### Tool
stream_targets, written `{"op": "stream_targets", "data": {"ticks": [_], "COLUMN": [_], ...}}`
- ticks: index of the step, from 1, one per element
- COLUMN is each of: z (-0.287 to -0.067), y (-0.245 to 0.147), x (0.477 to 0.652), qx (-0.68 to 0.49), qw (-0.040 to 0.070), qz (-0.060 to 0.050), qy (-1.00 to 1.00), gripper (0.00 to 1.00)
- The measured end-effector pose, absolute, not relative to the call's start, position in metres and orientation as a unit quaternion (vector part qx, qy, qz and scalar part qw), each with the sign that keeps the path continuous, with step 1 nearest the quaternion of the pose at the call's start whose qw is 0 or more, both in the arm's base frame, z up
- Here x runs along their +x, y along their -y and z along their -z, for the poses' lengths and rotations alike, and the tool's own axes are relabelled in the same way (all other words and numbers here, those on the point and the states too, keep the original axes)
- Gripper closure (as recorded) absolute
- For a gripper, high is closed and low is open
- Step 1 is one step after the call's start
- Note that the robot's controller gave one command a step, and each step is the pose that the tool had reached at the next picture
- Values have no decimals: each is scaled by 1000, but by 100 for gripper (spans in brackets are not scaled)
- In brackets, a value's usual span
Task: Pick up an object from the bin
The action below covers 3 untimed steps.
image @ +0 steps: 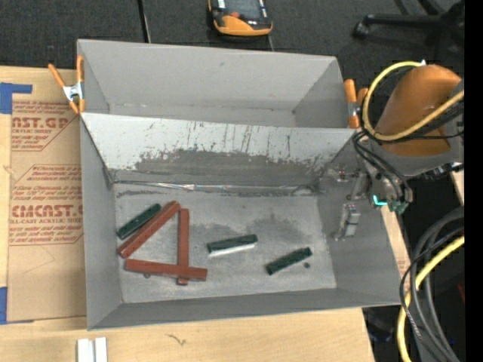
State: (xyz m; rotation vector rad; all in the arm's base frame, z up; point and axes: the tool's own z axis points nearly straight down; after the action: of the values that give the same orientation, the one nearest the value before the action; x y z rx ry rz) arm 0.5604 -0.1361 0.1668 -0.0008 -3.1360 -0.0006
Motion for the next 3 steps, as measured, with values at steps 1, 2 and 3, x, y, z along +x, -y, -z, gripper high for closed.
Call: {"op": "stream_targets", "data": {"ticks": [1,2,3], "z": [-171,-160,-148], "y": [136,94,71], "x": [562,541,522], "qx": [0,153,212], "qw": [-1,-1,-1], "qz": [-1,-1,1], "qy": [1000,988,977], "gripper": [0,0,0]}}
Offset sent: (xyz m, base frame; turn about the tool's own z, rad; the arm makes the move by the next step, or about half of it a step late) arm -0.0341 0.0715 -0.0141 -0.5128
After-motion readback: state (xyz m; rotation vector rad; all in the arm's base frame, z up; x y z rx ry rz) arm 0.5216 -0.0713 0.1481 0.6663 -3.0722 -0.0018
